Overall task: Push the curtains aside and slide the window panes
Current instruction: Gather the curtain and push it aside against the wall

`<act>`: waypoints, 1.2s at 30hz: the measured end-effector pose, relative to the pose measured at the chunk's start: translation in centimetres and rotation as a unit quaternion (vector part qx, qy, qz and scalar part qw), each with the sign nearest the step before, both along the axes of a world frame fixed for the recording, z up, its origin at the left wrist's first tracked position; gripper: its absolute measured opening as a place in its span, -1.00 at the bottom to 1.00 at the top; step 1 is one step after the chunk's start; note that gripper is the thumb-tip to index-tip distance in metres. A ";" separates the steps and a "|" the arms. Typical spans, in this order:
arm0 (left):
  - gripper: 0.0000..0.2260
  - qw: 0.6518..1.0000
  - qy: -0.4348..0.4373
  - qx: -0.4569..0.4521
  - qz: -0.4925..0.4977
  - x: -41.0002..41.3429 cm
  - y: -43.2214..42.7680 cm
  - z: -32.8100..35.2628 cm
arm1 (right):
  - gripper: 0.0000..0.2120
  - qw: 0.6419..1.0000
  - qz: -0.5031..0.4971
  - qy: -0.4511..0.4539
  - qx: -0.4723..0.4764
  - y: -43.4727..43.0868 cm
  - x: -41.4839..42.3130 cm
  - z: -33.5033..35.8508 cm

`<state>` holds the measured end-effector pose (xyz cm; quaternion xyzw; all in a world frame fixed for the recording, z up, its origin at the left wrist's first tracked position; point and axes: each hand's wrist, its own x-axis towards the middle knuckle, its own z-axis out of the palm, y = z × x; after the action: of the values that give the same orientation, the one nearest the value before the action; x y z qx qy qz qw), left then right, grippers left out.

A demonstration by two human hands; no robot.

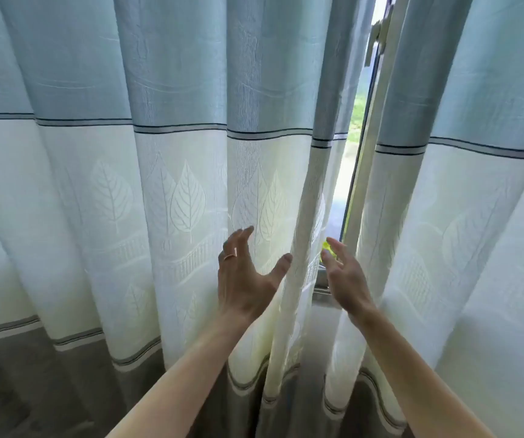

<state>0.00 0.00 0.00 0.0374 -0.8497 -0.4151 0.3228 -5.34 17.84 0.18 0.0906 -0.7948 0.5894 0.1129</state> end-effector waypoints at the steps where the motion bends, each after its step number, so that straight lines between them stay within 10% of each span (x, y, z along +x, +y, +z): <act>1: -0.17 1.000 0.027 0.008 0.010 -0.6 0.8 0.7 | -0.57 1.000 -0.006 0.014 -0.005 0.1 -1.1 0.2; 12: -0.25 0.967 0.196 0.004 0.161 -8.6 1.7 5.7 | -0.45 0.985 0.154 0.015 -0.071 -2.1 -12.2 3.7; 18: -0.33 0.966 0.167 -0.001 0.196 -9.6 -1.4 6.9 | -0.92 0.965 0.231 0.066 -0.102 -7.3 -14.6 6.3; 28: -0.34 0.882 0.255 -0.101 0.382 -9.5 -8.1 11.3 | -0.75 0.934 0.328 0.057 -0.131 -18.0 -15.6 8.4; 36: -0.12 0.903 0.193 0.028 0.382 -8.7 -19.5 12.9 | -0.72 0.913 0.394 0.073 -0.079 -29.9 -15.6 10.2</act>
<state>-8.71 -19.52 12.87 0.2872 -0.6795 -0.2828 0.6130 -20.98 -12.05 10.36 0.4296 -0.6351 0.6388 -0.0642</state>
